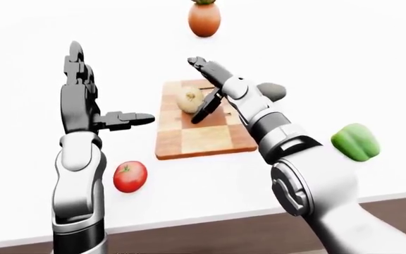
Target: Place the avocado, onion, tomato and bell pepper on the cutting board.
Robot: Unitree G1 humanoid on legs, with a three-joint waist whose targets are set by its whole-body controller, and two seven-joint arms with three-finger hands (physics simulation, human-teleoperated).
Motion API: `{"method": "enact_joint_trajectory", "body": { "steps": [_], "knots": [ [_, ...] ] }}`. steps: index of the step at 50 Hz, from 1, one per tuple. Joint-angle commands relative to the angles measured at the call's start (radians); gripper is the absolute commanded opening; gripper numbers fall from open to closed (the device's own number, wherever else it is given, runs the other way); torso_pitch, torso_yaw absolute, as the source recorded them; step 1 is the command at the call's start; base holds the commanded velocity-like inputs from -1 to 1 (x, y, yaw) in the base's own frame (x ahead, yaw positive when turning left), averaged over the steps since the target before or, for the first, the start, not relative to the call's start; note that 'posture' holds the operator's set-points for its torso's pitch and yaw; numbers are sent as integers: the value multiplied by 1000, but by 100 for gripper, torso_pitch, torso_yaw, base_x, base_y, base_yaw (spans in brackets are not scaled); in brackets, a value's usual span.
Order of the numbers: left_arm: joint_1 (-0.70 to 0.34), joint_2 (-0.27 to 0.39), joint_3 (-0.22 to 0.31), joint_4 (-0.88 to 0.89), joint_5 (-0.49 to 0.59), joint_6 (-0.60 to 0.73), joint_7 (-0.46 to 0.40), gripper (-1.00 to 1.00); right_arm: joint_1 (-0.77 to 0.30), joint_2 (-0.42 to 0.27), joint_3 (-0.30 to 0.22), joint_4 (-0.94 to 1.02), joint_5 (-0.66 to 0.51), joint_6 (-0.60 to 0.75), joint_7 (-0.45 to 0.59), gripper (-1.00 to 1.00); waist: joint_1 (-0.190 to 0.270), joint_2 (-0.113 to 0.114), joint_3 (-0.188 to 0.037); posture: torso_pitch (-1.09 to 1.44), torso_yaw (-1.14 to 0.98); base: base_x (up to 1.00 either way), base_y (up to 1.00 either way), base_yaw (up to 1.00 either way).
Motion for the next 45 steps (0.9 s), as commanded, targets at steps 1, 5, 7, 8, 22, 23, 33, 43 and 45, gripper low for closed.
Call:
{"method": "enact_joint_trajectory", "body": {
  "steps": [1,5,7,8,22,23,33,43,45],
  "knots": [
    [-26,12,10,-31,3,-31,3,100,-49,-22,6,-46,-16,-34,-23,100,-1,5,-30,0,0,0,0,0],
    [-41,11,3,-16,5,-33,7,100,-79,-53,5,-54,-15,-45,-23,100,0,4,-29,0,0,0,0,0],
    [-42,12,3,-19,3,-31,6,100,-88,-69,12,-62,-19,-49,-16,100,1,3,-28,0,0,0,0,0],
    [-43,13,4,-16,4,-32,6,100,-92,-80,31,-67,-39,-59,-20,100,1,3,-27,0,0,0,0,0],
    [-58,10,-4,18,7,-49,9,100,-122,-211,61,-264,-32,96,33,100,4,-6,-22,0,0,0,0,0],
    [-58,10,-4,22,6,-52,9,100,-120,-223,63,-302,-35,116,50,100,4,-7,-21,0,0,0,0,0],
    [-52,15,2,24,6,-56,9,100,92,-296,52,-984,-134,471,276,100,8,-14,-11,0,0,0,0,0],
    [-45,13,0,23,11,-61,9,100,332,-407,-18,-1586,-284,788,556,100,9,-17,-7,0,0,0,0,0],
    [-43,12,0,23,12,-61,8,100,363,-436,-37,-1675,-322,840,609,100,9,-17,-6,0,0,0,0,0]
  ]
}}
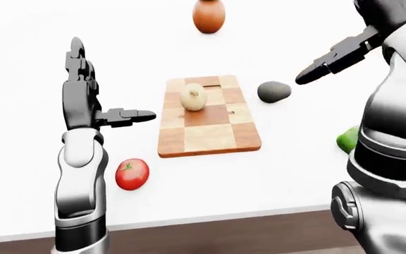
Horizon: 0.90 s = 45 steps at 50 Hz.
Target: Place the avocado, onion, tomato and bell pepper on the cutting board.
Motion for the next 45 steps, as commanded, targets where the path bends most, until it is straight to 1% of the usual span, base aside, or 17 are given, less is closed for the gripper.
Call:
{"method": "enact_joint_trajectory", "body": {
  "steps": [1,5,6,11,15,19,21,22,24,25,26,32,36,38,42,44,45],
  "knots": [
    [-17,10,10,-13,5,-29,3,100,-16,-32,-26,-90,-50,54,54,100,1,-12,-19,0,0,0,0,0],
    [-10,7,10,-11,5,-36,3,100,56,-71,-56,-197,-77,97,104,100,-1,-10,-17,0,0,0,0,0],
    [-9,7,11,-11,5,-36,3,100,63,-74,-62,-207,-78,106,104,100,-2,-11,-18,0,0,0,0,0],
    [-3,8,14,-9,5,-41,3,100,172,-111,-109,-307,-96,149,115,100,-4,-13,-20,0,0,0,0,0],
    [-3,7,13,-2,5,-43,5,100,277,-145,-162,-408,-101,200,140,100,-4,-15,-22,0,0,0,0,0],
    [-3,9,16,-3,4,-41,6,100,340,-180,-198,-468,-98,238,161,100,-3,-17,-22,0,0,0,0,0],
    [-7,10,16,-5,2,-37,6,100,389,-182,-226,-504,-90,254,159,100,-4,-16,-22,0,0,0,0,0],
    [-9,10,15,-3,2,-37,7,100,402,-181,-231,-513,-84,259,153,100,-5,-17,-22,0,0,0,0,0],
    [-14,11,12,3,3,-37,7,100,473,-157,-256,-546,-68,247,120,100,-5,-19,-22,0,0,0,0,0],
    [-15,11,11,5,4,-38,7,100,484,-153,-264,-553,-60,255,108,100,-5,-20,-22,0,0,0,0,0],
    [-17,11,12,6,3,-37,8,100,514,-148,-286,-563,-44,247,94,100,-4,-21,-22,0,0,0,0,0],
    [-20,9,7,13,8,-40,7,100,621,-127,-351,-599,30,250,17,100,-4,-24,-25,0,0,0,0,0],
    [-20,5,2,23,13,-49,7,100,686,-105,-385,-606,77,221,-33,100,-4,-27,-26,0,0,0,0,0],
    [-19,4,3,21,14,-48,6,100,735,-81,-428,-602,110,193,-67,100,-4,-28,-27,0,0,0,0,0],
    [-16,5,5,18,14,-48,5,100,767,-70,-448,-582,151,169,-119,100,-3,-31,-28,0,0,0,0,0],
    [-18,4,4,22,14,-49,6,100,784,-63,-470,-561,176,150,-149,100,-4,-31,-29,0,0,0,0,0],
    [-18,4,4,23,15,-50,6,100,792,-61,-473,-553,184,142,-162,100,-4,-32,-29,0,0,0,0,0]
  ]
}}
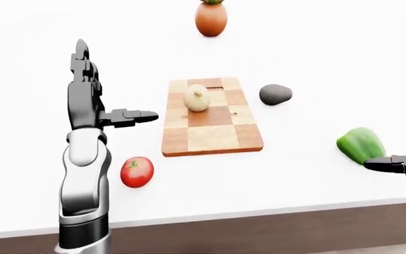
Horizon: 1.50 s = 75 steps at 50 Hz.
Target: Place the avocado, onion, tomato and bell pepper on the cutting board.
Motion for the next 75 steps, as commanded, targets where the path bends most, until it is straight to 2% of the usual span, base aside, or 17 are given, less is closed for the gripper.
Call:
{"method": "enact_joint_trajectory", "body": {
  "steps": [1,5,15,27,34,39,43,52,54,56,57,60,64,66,71,75],
  "knots": [
    [-12,14,14,-7,4,-30,4,100,-8,-17,-15,-12,21,-43,-46,100,2,-16,-9,0,0,0,0,0],
    [-8,11,13,0,5,-40,5,100,27,4,-40,36,58,-102,-99,100,3,-18,-10,0,0,0,0,0],
    [4,11,16,7,6,-52,4,100,89,55,-54,91,133,-171,-195,100,5,-18,-13,0,0,0,0,0],
    [9,12,20,9,3,-57,3,100,123,106,-38,197,212,-251,-299,100,6,-17,-18,0,0,0,0,0],
    [-5,14,16,18,3,-56,4,100,134,112,-35,218,236,-263,-325,100,7,-20,-17,0,0,0,0,0],
    [-3,14,17,19,0,-58,3,100,119,114,-9,251,246,-272,-354,100,6,-23,-15,0,0,0,0,0],
    [-2,14,17,24,2,-62,4,100,97,119,32,283,260,-275,-384,100,4,-25,-16,0,0,0,0,0],
    [5,11,16,29,3,-70,4,100,111,115,26,292,289,-287,-388,100,4,-32,-17,0,0,0,0,0],
    [8,10,16,30,3,-73,4,100,109,115,30,296,288,-288,-391,87,5,-32,-16,0,0,0,0,0],
    [9,10,16,32,3,-76,4,100,106,117,37,298,287,-288,-392,55,4,-32,-15,0,0,0,0,0],
    [9,10,16,33,3,-76,4,100,105,116,39,299,286,-287,-392,50,4,-32,-15,0,0,0,0,0],
    [9,9,15,44,5,-85,6,100,98,113,46,304,283,-283,-392,6,3,-33,-16,0,0,0,0,0],
    [13,7,15,49,4,-93,8,100,93,111,54,305,278,-280,-393,-28,3,-32,-17,0,0,0,0,0],
    [17,7,16,50,4,-96,7,100,99,111,47,298,280,-283,-388,-53,5,-32,-17,0,0,0,0,0],
    [22,8,17,46,5,-97,6,100,100,113,47,294,276,-284,-386,-78,8,-35,-16,0,0,0,0,0],
    [21,7,17,50,6,-100,7,100,89,104,47,283,269,-268,-379,-91,10,-37,-17,0,0,0,0,0]
  ]
}}
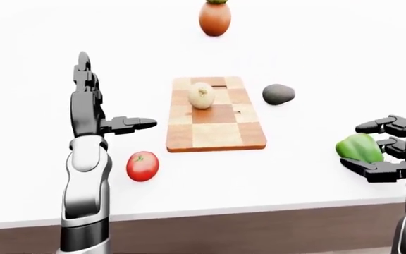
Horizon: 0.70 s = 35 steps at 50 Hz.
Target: Place the avocado, onion, tomato and bell pepper on the cutting board.
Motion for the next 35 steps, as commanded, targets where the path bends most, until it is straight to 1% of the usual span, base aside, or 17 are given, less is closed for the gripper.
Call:
{"method": "enact_joint_trajectory", "body": {
  "steps": [1,2,4,8,11,12,14,19,22,23,25,26,29,33,35],
  "knots": [
    [-20,11,11,-15,3,-28,3,100,-17,-18,8,-34,-5,15,24,-92,-1,-7,-9,0,0,0,0,0],
    [-19,11,11,-17,3,-27,3,100,-27,-27,13,-46,-11,31,34,-96,0,-6,-9,0,0,0,0,0],
    [-19,11,12,-18,3,-26,4,100,-49,-44,21,-68,-24,58,54,-98,0,-5,-8,0,0,0,0,0],
    [-21,12,12,-22,2,-22,3,100,-122,-93,56,-120,-63,140,111,-100,1,1,-8,0,0,0,0,0],
    [-22,15,15,-26,-1,-17,1,100,-198,-128,101,-137,-92,196,150,-100,1,6,-6,0,0,0,0,0],
    [-23,15,15,-26,-2,-17,1,100,-211,-133,107,-137,-98,203,158,-100,1,7,-6,0,0,0,0,0],
    [-24,16,16,-27,-3,-15,1,100,-265,-154,142,-133,-120,230,178,-100,0,7,-5,0,0,0,0,0],
    [-31,17,14,-20,-4,-16,2,100,-374,-174,206,-104,-155,258,217,-100,0,4,-6,0,0,0,0,0],
    [-31,15,11,-14,-3,-21,3,100,-453,-164,260,-45,-169,246,225,-100,0,5,-6,0,0,0,0,0],
    [-31,15,11,-14,-2,-22,3,100,-472,-158,268,-30,-171,239,226,-100,-1,6,-5,0,0,0,0,0],
    [-30,15,12,-20,-2,-18,3,100,-547,-137,320,47,-177,207,217,-100,-2,9,-6,0,0,0,0,0],
    [-30,15,12,-19,-2,-18,4,100,-562,-128,326,62,-181,196,218,-100,-3,11,-6,0,0,0,0,0],
    [-29,15,12,-21,0,-17,5,100,-639,-78,372,152,-180,146,205,-100,-5,16,-7,0,0,0,0,0],
    [-25,13,11,-16,1,-24,4,100,-707,-18,404,249,-172,88,176,-100,-4,20,-8,0,0,0,0,0],
    [-24,14,13,-18,0,-24,3,100,-741,-1,419,301,-168,58,166,-100,-3,23,-9,0,0,0,0,0]
  ]
}}
